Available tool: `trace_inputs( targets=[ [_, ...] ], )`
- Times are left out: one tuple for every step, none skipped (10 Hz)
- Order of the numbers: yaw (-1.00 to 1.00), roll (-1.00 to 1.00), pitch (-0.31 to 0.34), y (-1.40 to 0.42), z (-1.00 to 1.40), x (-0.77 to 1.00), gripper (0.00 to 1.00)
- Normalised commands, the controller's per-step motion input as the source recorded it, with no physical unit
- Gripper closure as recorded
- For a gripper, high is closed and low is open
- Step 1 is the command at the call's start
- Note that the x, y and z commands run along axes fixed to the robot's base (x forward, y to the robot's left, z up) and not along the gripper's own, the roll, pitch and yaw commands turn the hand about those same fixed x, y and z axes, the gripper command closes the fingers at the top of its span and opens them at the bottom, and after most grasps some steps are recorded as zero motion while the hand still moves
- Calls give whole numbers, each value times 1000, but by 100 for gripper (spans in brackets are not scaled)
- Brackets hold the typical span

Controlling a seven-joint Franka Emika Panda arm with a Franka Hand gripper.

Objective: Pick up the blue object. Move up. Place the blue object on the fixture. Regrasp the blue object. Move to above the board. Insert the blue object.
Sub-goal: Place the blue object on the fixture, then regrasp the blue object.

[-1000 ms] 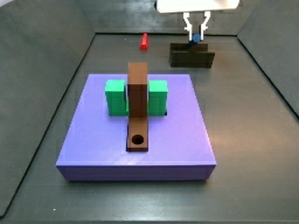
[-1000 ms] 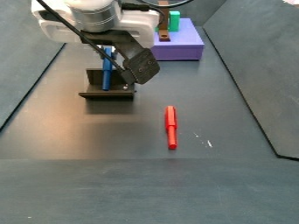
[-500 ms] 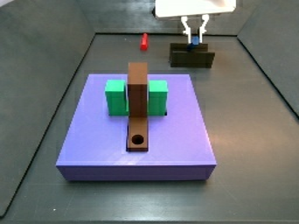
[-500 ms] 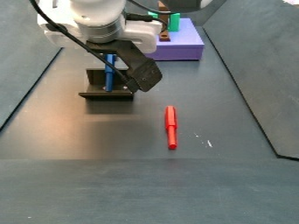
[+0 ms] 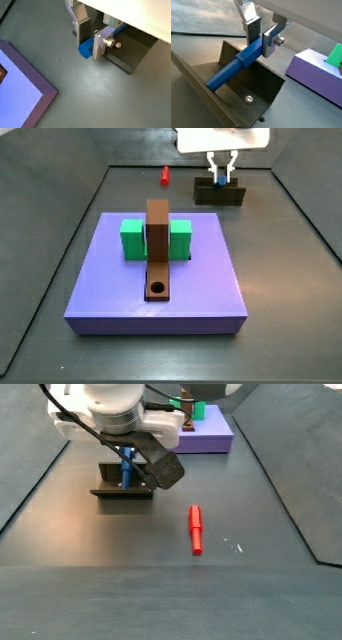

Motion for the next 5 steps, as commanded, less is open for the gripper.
trace_inputs(
  targets=[
    [0,0,0,0,0,0,0],
    [-217,751,0,-77,386,0,0],
    [-217,1000,0,-186,463,-74,0],
    [-263,1000,0,-211,197,-120,0],
    [-189,1000,-131,-223,0,289,0]
  ],
)
